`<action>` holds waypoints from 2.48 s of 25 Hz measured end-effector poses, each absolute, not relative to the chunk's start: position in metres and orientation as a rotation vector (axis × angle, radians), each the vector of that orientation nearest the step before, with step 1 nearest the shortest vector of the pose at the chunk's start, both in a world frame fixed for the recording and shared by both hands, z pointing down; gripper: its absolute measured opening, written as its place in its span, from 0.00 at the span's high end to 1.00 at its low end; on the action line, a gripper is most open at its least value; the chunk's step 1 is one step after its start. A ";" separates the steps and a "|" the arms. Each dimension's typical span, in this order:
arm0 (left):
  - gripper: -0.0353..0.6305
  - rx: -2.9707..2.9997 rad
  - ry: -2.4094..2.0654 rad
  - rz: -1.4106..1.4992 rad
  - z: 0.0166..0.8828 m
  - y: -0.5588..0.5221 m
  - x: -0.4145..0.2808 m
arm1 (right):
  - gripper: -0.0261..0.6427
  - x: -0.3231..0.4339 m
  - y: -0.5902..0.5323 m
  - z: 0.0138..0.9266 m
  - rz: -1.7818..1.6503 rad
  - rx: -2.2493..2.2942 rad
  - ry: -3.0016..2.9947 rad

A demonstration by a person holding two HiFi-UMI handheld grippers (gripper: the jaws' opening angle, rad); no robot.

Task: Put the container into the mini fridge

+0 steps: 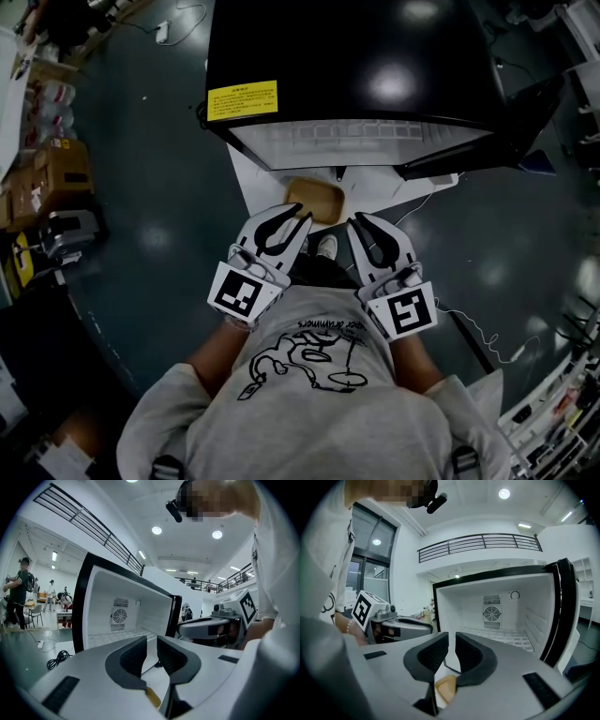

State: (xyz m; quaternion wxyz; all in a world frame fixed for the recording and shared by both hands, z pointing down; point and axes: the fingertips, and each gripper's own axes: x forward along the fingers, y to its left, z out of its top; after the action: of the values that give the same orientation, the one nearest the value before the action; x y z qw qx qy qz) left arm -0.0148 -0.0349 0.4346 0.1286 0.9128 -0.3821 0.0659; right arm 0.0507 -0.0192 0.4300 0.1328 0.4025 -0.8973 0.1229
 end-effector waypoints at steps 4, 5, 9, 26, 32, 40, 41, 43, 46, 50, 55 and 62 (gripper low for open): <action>0.83 2.646 -1.101 0.241 0.460 -0.036 -0.018 | 0.87 0.051 -0.021 0.447 0.367 1.169 -2.578; 0.83 2.644 -1.098 0.255 0.465 -0.037 -0.019 | 0.86 0.052 -0.022 0.451 0.369 1.171 -2.569; 0.82 2.641 -1.085 0.277 0.480 -0.039 -0.020 | 0.85 0.052 -0.025 0.468 0.366 1.181 -2.542; 0.81 2.554 -1.064 0.413 0.562 -0.050 -0.036 | 0.80 0.056 -0.034 0.546 0.453 1.254 -2.430; 0.81 2.504 -1.059 0.475 0.598 -0.050 -0.041 | 0.79 0.056 -0.036 0.576 0.486 1.253 -2.395; 0.81 2.448 -1.061 0.506 0.635 -0.050 -0.049 | 0.79 0.059 -0.035 0.618 0.556 1.264 -2.334; 0.81 2.439 -1.064 0.512 0.640 -0.050 -0.050 | 0.79 0.060 -0.036 0.623 0.568 1.269 -2.324; 0.80 2.422 -1.069 0.525 0.649 -0.050 -0.051 | 0.79 0.061 -0.036 0.633 0.587 1.278 -2.307; 0.80 2.408 -1.069 0.549 0.661 -0.049 -0.052 | 0.79 0.060 -0.035 0.642 0.599 1.285 -2.291; 0.80 2.386 -1.071 0.587 0.679 -0.048 -0.053 | 0.79 0.063 -0.036 0.654 0.619 1.294 -2.269; 0.79 2.358 -1.084 0.619 0.695 -0.048 -0.055 | 0.79 0.069 -0.035 0.670 0.652 1.303 -2.238; 0.79 2.309 -1.086 0.661 0.717 -0.047 -0.057 | 0.79 0.077 -0.034 0.696 0.681 1.295 -2.195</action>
State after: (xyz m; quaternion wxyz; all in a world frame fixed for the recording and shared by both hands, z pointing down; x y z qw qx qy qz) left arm -0.0569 -0.0473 0.7173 0.2501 0.8482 -0.3989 0.2428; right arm 0.0771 -0.0336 0.6955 0.2490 0.4754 -0.8060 0.2498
